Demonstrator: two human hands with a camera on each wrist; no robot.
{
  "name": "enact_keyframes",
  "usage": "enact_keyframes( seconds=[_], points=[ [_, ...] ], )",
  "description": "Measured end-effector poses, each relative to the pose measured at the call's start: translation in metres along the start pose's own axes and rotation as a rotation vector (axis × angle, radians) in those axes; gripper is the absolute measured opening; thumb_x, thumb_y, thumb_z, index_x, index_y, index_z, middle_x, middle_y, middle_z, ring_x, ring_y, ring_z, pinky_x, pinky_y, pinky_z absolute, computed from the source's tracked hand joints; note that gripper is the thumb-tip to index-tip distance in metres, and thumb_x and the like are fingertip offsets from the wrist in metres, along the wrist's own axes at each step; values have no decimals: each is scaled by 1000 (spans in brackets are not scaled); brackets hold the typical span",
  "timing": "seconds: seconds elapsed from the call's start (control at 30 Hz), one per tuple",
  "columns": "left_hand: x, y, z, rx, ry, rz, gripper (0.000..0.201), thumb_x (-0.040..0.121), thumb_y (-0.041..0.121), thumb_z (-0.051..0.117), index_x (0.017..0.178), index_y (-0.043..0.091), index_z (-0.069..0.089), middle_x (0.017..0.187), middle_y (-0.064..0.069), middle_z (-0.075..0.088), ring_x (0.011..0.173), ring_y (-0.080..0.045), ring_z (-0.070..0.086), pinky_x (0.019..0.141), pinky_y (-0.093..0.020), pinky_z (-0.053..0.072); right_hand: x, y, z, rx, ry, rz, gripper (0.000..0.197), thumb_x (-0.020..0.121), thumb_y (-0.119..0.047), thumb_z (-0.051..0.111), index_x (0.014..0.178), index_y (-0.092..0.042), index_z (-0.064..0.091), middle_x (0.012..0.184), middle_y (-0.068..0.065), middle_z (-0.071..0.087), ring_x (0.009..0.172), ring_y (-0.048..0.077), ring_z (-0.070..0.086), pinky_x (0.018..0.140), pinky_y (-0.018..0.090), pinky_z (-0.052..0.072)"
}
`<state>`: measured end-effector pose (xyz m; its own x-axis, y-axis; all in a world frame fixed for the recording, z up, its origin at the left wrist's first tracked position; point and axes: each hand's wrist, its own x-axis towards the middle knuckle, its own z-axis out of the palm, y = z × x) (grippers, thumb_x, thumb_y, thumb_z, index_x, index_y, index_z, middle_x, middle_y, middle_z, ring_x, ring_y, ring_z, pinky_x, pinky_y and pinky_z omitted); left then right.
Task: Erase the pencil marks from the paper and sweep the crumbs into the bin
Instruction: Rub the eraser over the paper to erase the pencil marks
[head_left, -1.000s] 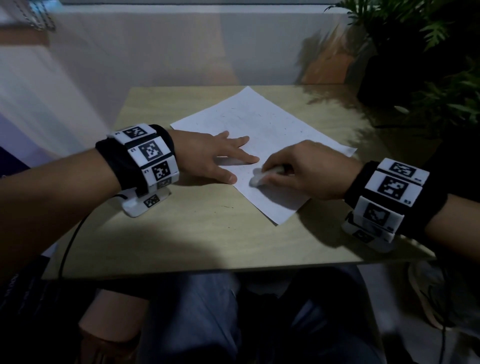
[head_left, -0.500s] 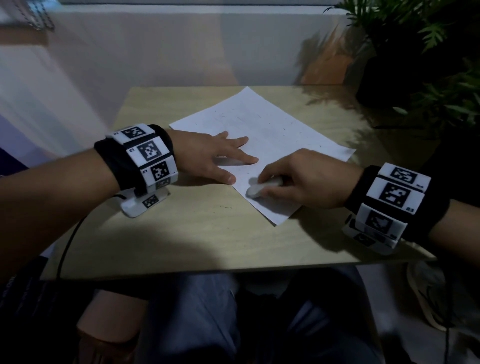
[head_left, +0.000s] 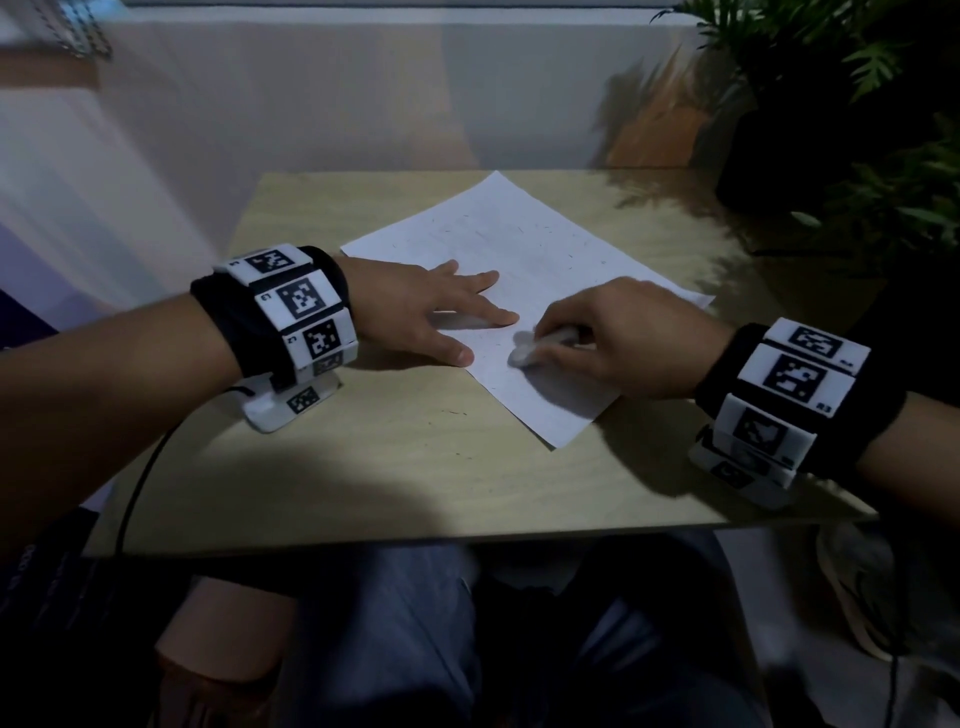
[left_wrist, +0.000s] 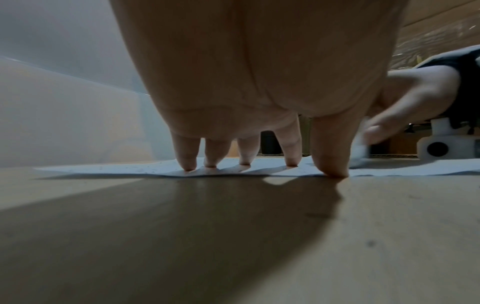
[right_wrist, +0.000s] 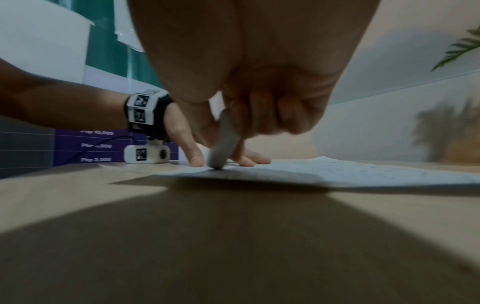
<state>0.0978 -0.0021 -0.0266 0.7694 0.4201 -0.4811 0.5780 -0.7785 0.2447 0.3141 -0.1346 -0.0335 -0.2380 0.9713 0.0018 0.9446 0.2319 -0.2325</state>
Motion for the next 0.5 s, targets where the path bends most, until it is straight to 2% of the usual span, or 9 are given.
enact_keyframes(
  seconds=[0.07,0.13,0.2,0.27,0.33,0.4,0.5],
  points=[
    [1,-1,0,-1,1,6,64,95,58,55,149,65,21,166,24,-10,155,-13,-12,126,-42,2,-1,1,2,-71,40,-12,55,86,-75,38,101,-31,67,89,-9,70,83,18,62,75,39,52],
    [1,-2,1,-14,1,11,64,94,58,56,148,66,22,165,25,-10,155,-12,-12,126,-41,2,-6,-5,1,14,-48,-91,61,83,-78,35,104,-31,68,90,-10,70,80,13,61,74,35,51],
    [1,-4,2,-24,3,15,64,94,58,57,147,66,23,165,26,-10,155,-12,-12,127,-41,2,-9,-9,-3,164,-166,-95,66,77,-83,37,104,-31,70,84,-10,68,77,7,59,72,30,49],
    [2,-4,2,-24,3,16,64,94,58,57,147,66,23,165,26,-10,155,-12,-12,127,-42,3,-7,-6,-5,156,-134,-54,63,77,-81,41,101,-32,70,82,-11,67,76,7,59,73,32,50],
    [3,-4,2,-21,7,15,64,94,58,57,148,65,23,165,26,-10,155,-13,-12,127,-42,3,-3,0,-4,16,-7,7,52,84,-75,44,99,-32,69,81,-10,67,78,14,60,74,37,51],
    [3,-4,2,-27,9,17,65,92,61,57,147,66,24,165,26,-9,155,-13,-13,127,-43,3,-3,0,-1,-63,40,6,50,86,-72,40,100,-31,67,83,-9,68,80,18,62,73,39,52],
    [2,-4,2,-51,14,15,66,88,66,58,146,67,26,165,27,-7,154,-11,-14,127,-44,1,-7,-4,1,74,-99,-115,55,85,-74,38,107,-33,67,90,-10,70,81,11,62,75,36,51]
  ],
)
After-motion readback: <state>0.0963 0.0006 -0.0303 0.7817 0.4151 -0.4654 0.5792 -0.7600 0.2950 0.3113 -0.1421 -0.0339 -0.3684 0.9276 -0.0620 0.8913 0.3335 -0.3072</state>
